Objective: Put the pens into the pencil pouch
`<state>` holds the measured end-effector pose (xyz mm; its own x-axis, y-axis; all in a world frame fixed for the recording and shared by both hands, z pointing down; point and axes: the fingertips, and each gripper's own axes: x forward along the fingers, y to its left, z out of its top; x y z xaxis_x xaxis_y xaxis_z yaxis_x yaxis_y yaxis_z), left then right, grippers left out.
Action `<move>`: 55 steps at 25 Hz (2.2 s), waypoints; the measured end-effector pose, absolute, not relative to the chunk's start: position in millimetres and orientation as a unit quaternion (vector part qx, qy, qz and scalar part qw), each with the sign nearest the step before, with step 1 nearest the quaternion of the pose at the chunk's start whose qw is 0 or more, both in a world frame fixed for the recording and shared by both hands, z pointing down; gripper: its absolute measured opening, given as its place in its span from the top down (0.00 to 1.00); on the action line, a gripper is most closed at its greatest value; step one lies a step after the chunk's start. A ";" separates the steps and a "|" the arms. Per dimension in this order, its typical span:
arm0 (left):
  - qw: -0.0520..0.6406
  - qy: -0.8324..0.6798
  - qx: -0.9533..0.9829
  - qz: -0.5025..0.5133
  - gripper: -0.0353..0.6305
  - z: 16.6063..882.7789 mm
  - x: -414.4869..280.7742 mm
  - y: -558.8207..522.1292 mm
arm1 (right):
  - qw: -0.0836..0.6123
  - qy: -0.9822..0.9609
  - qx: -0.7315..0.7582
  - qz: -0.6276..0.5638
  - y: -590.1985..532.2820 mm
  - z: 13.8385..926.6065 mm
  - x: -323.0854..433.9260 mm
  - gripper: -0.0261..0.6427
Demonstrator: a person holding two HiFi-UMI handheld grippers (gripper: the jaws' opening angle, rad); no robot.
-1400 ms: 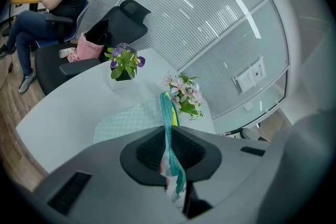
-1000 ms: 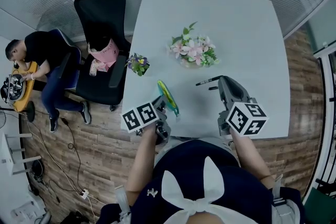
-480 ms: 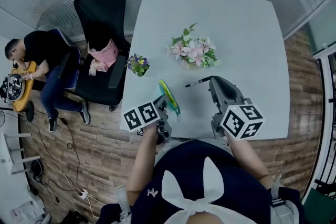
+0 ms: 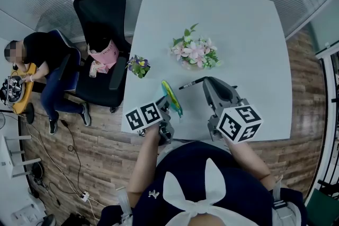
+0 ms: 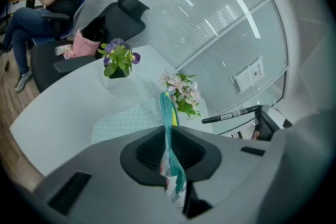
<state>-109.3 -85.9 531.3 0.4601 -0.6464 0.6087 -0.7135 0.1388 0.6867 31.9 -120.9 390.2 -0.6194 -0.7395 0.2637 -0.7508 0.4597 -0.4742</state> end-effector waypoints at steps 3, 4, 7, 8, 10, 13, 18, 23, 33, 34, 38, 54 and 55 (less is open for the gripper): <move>0.548 -0.516 0.657 0.031 0.87 531.1 -106.9 -86.8 | 0.012 -0.858 0.430 0.280 -119.7 389.8 25.9 0.89; 0.548 -0.515 0.658 0.031 0.87 530.6 -105.8 -87.1 | 0.013 -0.860 0.428 0.279 -119.2 389.6 23.9 0.89; 0.547 -0.512 0.661 0.032 0.87 527.8 -102.4 -87.7 | 0.015 -0.863 0.423 0.276 -117.0 388.3 18.4 0.89; 0.547 -0.511 0.663 0.032 0.87 527.0 -101.3 -88.0 | 0.016 -0.864 0.421 0.276 -116.4 388.0 16.8 0.89; 0.546 -0.509 0.664 0.033 0.87 526.2 -98.9 -88.4 | 0.017 -0.866 0.417 0.276 -115.5 388.3 14.2 0.89; 0.547 -0.506 0.666 0.033 0.87 526.3 -95.1 -88.9 | 0.022 -0.868 0.414 0.274 -115.0 390.0 12.1 0.89; 0.548 -0.501 0.668 0.036 0.87 526.9 -89.3 -88.4 | 0.031 -0.869 0.413 0.270 -115.1 396.1 10.5 0.89; 0.548 -0.498 0.671 0.038 0.87 525.4 -84.9 -86.8 | 0.044 -0.871 0.414 0.260 -112.7 400.9 9.9 0.89; 0.549 -0.495 0.672 0.039 0.87 525.2 -78.3 -84.2 | 0.080 -0.879 0.407 0.236 -108.9 413.2 4.5 0.89; 0.550 -0.495 0.672 0.040 0.87 525.5 -77.6 -83.8 | 0.083 -0.879 0.406 0.236 -108.5 415.4 3.9 0.89; 0.551 -0.494 0.672 0.041 0.87 527.4 -75.6 -82.8 | 0.096 -0.881 0.402 0.229 -107.0 422.1 1.3 0.89; 0.555 -0.494 0.668 0.044 0.87 529.8 -73.4 -79.4 | 0.135 -0.889 0.374 0.228 -99.0 446.9 -9.3 0.89; 0.555 -0.494 0.668 0.044 0.87 530.3 -72.8 -79.5 | 0.137 -0.889 0.373 0.228 -98.8 448.6 -9.6 0.89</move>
<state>-72.8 -79.5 530.3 0.5084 -0.6110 0.6068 -0.7084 0.1040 0.6982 -9.6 -98.8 448.6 -0.6842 -0.6009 0.4132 -0.7257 0.6173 -0.3038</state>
